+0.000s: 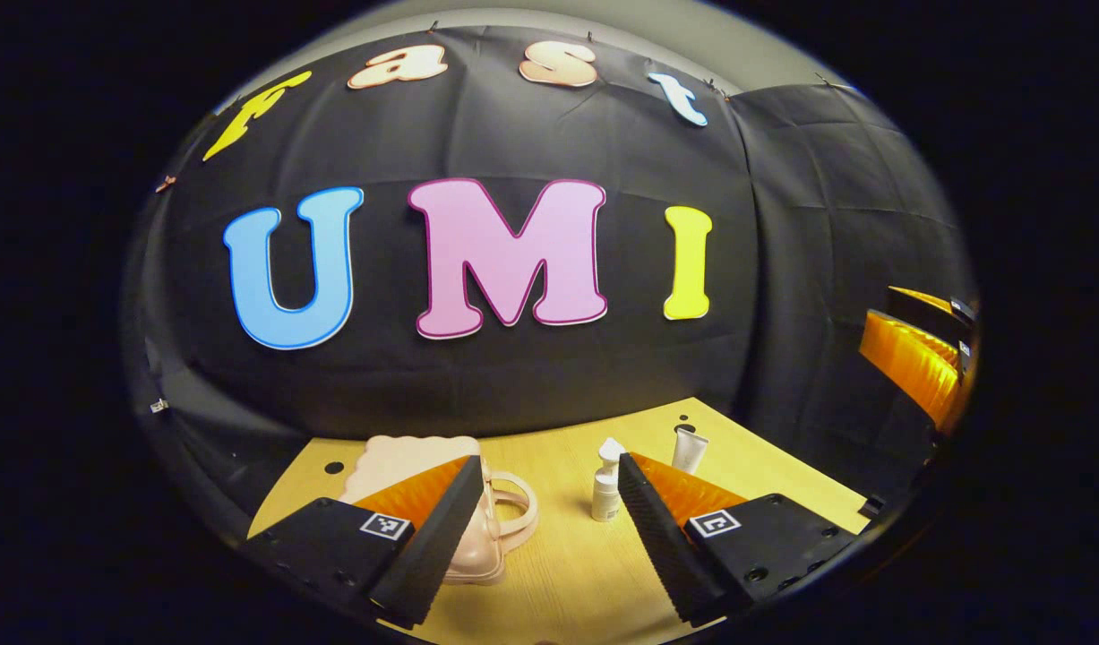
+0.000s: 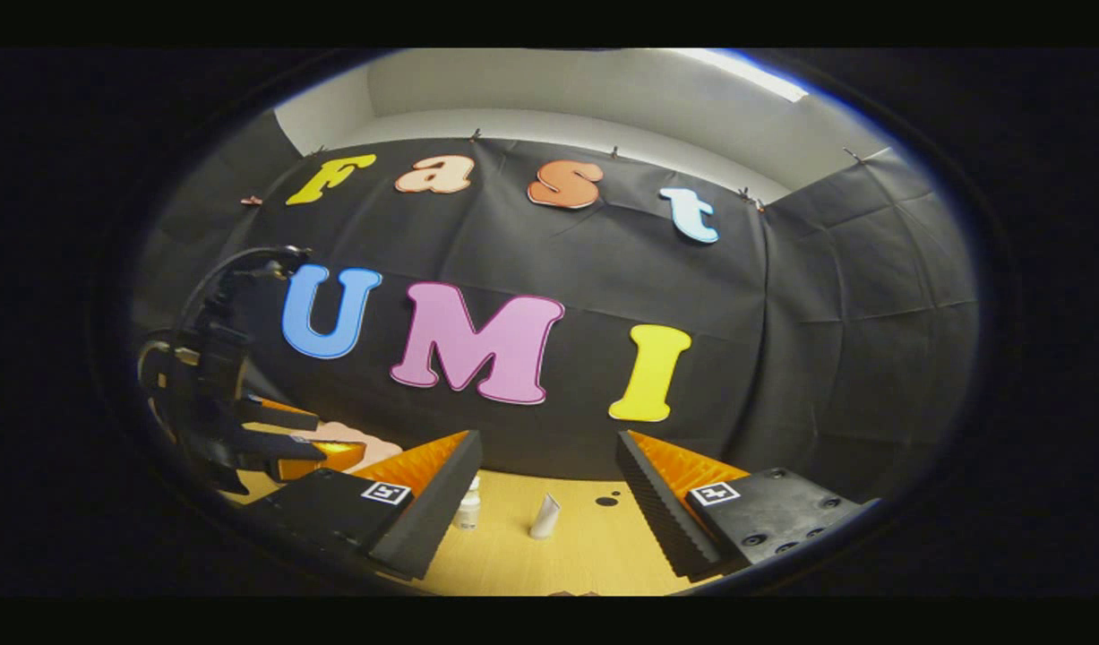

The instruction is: First open the suitcase, pack the skin care products into it, and then close the suitcase.

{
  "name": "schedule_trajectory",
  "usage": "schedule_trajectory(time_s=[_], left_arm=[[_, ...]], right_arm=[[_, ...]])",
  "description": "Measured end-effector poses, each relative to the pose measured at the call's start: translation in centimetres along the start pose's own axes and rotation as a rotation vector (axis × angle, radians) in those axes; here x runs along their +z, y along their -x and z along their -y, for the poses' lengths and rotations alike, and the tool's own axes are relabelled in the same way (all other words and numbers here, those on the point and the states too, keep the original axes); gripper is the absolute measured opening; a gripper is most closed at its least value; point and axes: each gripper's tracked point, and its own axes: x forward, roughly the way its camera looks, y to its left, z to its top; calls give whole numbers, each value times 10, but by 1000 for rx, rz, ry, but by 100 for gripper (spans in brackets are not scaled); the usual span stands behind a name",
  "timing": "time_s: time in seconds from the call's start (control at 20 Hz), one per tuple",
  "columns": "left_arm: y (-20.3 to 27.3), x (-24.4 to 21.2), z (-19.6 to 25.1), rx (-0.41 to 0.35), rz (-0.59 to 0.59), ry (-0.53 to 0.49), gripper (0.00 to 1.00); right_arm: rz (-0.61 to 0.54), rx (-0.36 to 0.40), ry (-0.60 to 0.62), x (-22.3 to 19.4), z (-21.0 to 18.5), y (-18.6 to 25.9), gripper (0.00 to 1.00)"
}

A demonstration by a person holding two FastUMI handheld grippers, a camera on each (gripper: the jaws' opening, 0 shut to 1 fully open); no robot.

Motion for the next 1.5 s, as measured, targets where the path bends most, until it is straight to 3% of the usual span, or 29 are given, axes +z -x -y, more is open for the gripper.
schedule_trajectory(time_s=[0.3, 0.5, 0.8, 0.9, 0.95, 1.0, 1.2, 1.4, 1.45, 1.5], left_arm=[[-89, -59, 0, -55, -208, 29, 98], [-138, -99, -9, -37, -343, 30, 98], [-178, -147, -14, 1, -465, 128, 99], [-189, -149, -14, 9, -478, 107, 99], [-196, -154, -11, 7, -498, 90, 90], [-199, -160, -9, 9, -532, 81, 89], [-217, -186, -17, 58, -639, 77, 88], [-224, -199, -32, 107, -695, 91, 69], [-223, -203, -39, 124, -711, 82, 47], [-225, -204, -35, 107, -716, 92, 39]], right_arm=[[-91, 2, 26, -53, 19, -34, 97], [-137, -2, 52, -77, 35, -54, 97], [-176, -13, 53, -95, 55, -75, 97], [-191, -5, 28, -101, 56, -81, 97], [-197, -7, 27, -103, 56, -83, 97], [-203, -8, 27, -106, 57, -85, 97], [-225, 13, -3, -116, 56, -85, 97], [-244, 35, -27, -126, 53, -82, 96], [-250, 38, -30, -128, 53, -82, 96], [-253, 37, -32, -130, 54, -82, 97]])
